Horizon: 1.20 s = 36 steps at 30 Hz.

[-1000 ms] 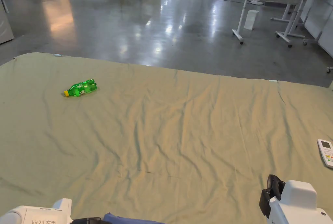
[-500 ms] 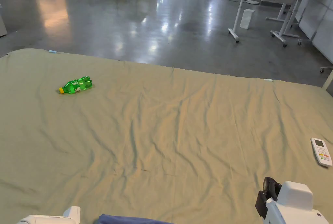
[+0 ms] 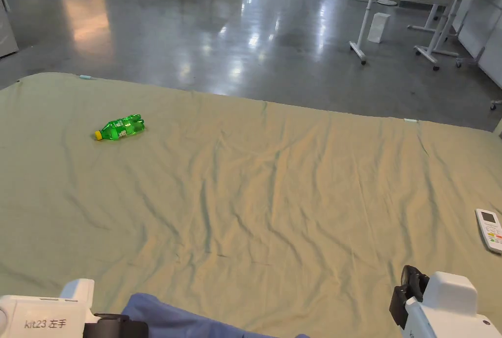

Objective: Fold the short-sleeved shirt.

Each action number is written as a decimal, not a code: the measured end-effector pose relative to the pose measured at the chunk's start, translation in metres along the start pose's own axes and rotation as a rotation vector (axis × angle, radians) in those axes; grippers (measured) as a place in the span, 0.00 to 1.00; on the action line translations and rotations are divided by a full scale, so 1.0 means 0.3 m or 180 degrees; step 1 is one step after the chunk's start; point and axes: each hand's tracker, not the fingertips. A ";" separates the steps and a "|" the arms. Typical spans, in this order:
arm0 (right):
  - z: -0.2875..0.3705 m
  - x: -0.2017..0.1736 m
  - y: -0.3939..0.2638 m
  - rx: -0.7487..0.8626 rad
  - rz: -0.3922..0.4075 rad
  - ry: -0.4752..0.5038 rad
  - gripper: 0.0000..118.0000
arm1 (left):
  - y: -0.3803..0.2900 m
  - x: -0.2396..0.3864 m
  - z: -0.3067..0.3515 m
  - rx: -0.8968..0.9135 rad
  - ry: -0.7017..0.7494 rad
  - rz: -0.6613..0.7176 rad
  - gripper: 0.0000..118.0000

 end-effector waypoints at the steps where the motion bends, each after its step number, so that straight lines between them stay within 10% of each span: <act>1: 0.000 -0.002 0.000 0.0005 -0.0002 0.0005 0.00 | 0.012 0.045 0.037 -0.0002 0.0050 -0.0034 0.08; 11: -0.003 -0.018 0.001 0.0001 -0.0015 0.0044 0.00 | 0.049 0.229 0.140 -0.0142 0.0929 -0.0593 0.08; 36: 0.020 0.066 -0.039 -0.0063 -0.0131 -0.0087 0.00 | -0.089 0.712 -0.255 -0.0495 0.0092 -0.0336 0.08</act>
